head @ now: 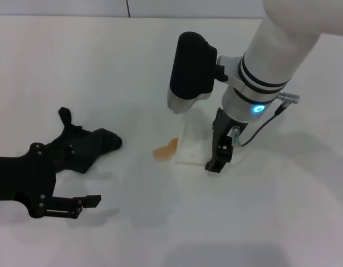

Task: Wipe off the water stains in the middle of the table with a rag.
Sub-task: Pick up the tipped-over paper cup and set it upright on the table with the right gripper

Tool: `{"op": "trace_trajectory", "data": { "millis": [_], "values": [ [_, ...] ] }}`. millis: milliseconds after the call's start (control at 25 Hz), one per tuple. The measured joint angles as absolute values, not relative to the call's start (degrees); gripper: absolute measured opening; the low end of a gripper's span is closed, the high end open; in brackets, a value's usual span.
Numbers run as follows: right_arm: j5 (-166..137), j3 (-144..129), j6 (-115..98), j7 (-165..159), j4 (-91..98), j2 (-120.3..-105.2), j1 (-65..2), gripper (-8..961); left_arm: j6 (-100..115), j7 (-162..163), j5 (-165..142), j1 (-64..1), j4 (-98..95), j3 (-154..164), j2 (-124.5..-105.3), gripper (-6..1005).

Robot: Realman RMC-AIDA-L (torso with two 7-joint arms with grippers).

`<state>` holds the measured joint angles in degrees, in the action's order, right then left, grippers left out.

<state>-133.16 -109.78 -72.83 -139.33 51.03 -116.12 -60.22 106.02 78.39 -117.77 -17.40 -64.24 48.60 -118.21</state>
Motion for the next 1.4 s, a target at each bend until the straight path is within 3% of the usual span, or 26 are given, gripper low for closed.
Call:
{"op": "trace_trajectory", "data": {
  "millis": [200,240,520,800,1040,1400],
  "values": [
    [-133.9,-104.7,-74.1,-138.5,57.0,-115.54,-55.9,673,106.1,78.4,-117.8,-17.3,-64.2,48.3,-118.20,803],
    [-134.0,-98.1,-76.1,-135.7,62.6,-115.30,-50.9,664,106.1,78.4,-117.7,-17.3,-64.2,48.3,-118.20,803],
    [-126.7,-81.7,-76.3,-121.7,70.3,-115.47,-36.7,636,106.2,78.5,-117.3,-17.5,-64.3,48.2,-118.21,802],
    [-105.2,-72.6,-73.0,-98.4,64.7,-115.32,-26.2,630,106.3,78.8,-116.2,-18.0,-64.5,48.2,-118.13,802],
    [-87.3,-72.4,-70.7,-76.3,50.8,-115.32,-23.7,628,106.4,78.8,-115.6,-18.0,-64.6,48.2,-118.08,801],
    [-68.7,-72.7,-71.0,-52.2,29.3,-115.66,-25.6,628,106.6,78.9,-114.4,-17.6,-64.6,48.4,-118.24,801]
  ]
}}
